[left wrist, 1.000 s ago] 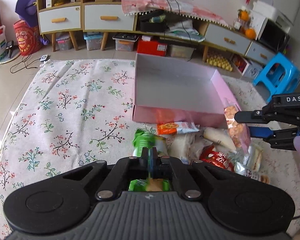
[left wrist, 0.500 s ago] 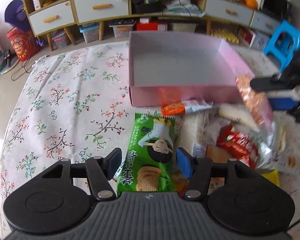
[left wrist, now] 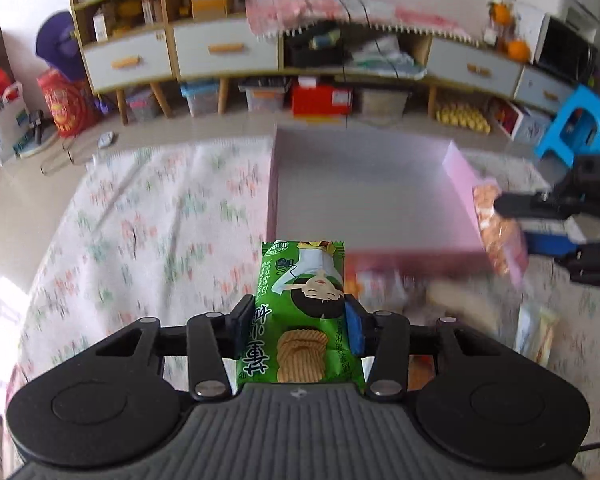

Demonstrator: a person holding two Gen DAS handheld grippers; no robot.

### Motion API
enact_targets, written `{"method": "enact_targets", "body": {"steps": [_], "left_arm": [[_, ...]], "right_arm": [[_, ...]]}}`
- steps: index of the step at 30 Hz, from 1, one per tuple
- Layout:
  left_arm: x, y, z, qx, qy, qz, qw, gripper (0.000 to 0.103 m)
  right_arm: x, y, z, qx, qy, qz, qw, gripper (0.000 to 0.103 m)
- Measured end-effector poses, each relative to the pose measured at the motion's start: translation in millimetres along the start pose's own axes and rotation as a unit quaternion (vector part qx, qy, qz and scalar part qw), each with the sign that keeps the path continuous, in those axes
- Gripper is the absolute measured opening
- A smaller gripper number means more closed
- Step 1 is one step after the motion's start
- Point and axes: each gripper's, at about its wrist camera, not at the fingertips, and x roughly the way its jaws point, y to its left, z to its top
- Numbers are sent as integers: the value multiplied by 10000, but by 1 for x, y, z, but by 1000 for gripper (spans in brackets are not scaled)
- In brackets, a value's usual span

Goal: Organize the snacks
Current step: 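Carry both snacks into the pink box and open both tools to release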

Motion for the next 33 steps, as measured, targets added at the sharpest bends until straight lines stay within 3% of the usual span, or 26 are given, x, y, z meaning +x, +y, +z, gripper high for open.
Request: {"method": "enact_targets", "body": {"steps": [6, 17, 25, 29, 33], "left_arm": [[28, -7, 29, -56, -390, -244, 9989, 42], [82, -14, 26, 104, -858, -236, 9960, 42], [85, -17, 4, 353, -1135, -124, 9928, 42], [84, -19, 2, 568, -1046, -169, 9927, 43], [82, -20, 7, 462, -703, -178, 9963, 42]], "right_arm": [[14, -11, 13, 103, -300, 87, 9995, 35], [33, -24, 27, -262, -831, 20, 9962, 35], [56, -17, 23, -1147, -903, -649, 9871, 35], [67, -14, 14, -1558, -727, -863, 9813, 35], [71, -11, 8, -1760, -612, -1068, 9767, 35]]}}
